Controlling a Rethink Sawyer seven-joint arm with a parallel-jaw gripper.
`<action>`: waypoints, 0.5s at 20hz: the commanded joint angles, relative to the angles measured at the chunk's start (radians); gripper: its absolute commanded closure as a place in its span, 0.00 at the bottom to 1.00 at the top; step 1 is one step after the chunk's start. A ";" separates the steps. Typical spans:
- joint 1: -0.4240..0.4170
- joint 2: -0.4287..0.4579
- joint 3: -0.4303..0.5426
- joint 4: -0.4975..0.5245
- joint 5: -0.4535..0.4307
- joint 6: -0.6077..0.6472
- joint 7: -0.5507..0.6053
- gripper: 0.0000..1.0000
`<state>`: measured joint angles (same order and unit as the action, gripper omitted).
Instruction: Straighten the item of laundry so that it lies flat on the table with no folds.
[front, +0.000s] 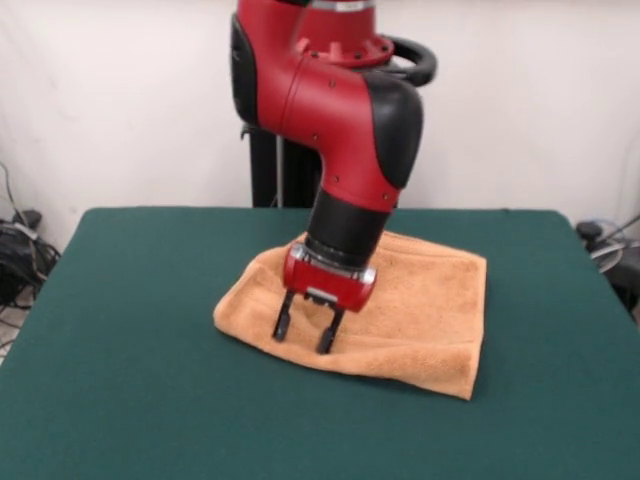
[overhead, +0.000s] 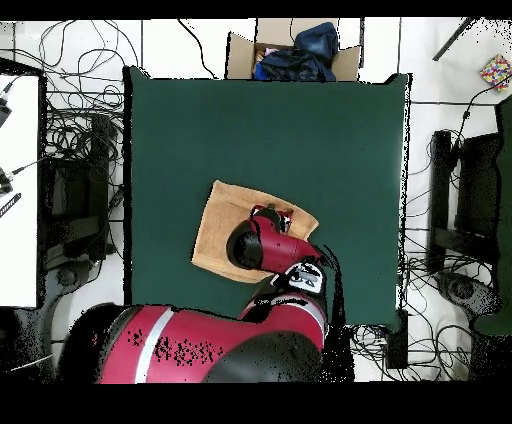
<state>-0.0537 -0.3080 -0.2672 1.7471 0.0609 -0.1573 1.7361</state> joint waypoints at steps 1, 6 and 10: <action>-0.003 0.174 0.060 -0.216 -0.015 0.145 0.024 0.00; -0.037 0.195 0.144 -0.246 -0.030 0.331 0.009 0.00; -0.037 0.186 0.155 -0.271 -0.034 0.404 0.018 0.00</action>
<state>-0.0574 -0.3039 -0.2719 1.6243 0.0327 0.0930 1.7361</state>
